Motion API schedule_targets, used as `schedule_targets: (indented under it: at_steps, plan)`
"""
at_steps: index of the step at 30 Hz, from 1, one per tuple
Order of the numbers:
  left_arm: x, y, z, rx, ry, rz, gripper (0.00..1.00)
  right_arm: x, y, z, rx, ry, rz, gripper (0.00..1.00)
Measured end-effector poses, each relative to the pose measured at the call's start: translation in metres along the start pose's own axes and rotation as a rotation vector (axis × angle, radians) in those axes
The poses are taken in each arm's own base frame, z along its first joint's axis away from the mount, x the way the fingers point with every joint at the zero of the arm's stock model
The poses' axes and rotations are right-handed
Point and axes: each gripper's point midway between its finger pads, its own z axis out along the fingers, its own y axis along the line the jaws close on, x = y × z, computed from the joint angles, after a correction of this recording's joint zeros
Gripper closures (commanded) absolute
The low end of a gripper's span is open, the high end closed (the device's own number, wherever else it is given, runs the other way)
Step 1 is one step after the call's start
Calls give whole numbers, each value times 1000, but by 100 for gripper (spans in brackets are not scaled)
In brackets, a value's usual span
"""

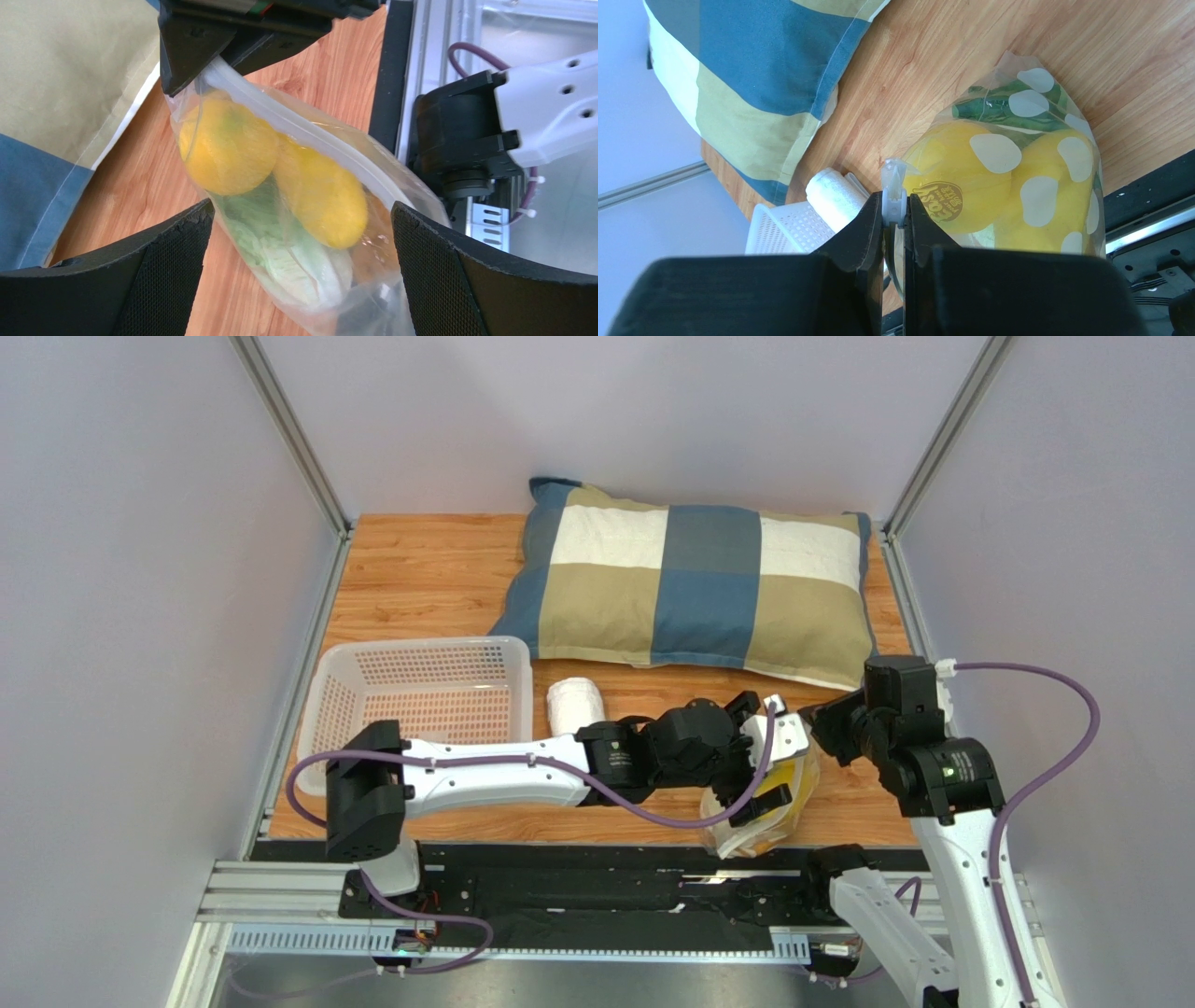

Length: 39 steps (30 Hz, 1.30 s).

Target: Open the zip-top bag and remove the fake food

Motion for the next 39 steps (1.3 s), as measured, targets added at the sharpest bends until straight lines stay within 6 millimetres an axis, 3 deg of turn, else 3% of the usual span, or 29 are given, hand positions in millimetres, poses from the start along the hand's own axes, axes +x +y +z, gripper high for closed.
schedule_targets:
  at_steps: [5,11,17,24,30,34,36,38,39]
  plan:
    - [18,-1,17,-16,30,6,1,-1,-6,-7,-5,-20,34,100]
    - [10,-7,20,4,-52,8,1,-3,-6,-7,-7,-28,39,100]
    - [25,-20,5,70,-40,5,1,-2,-7,-8,-9,-29,39,100]
    - [11,-34,-31,128,-90,12,1,-4,-8,-7,-6,-37,33,100]
    - [-7,-52,-42,170,-130,24,1,-5,-8,-3,14,-37,19,99]
    - [-2,-65,-24,178,-102,33,1,-5,-6,-1,18,-35,14,98]
    - [12,-63,-14,147,-67,36,2,-6,-4,-3,16,-36,9,98]
    - [26,-54,-6,101,-33,39,6,-7,-2,-4,13,-39,1,98]
    - [32,-49,-3,78,-18,40,15,-8,-1,-4,9,-39,-3,98]
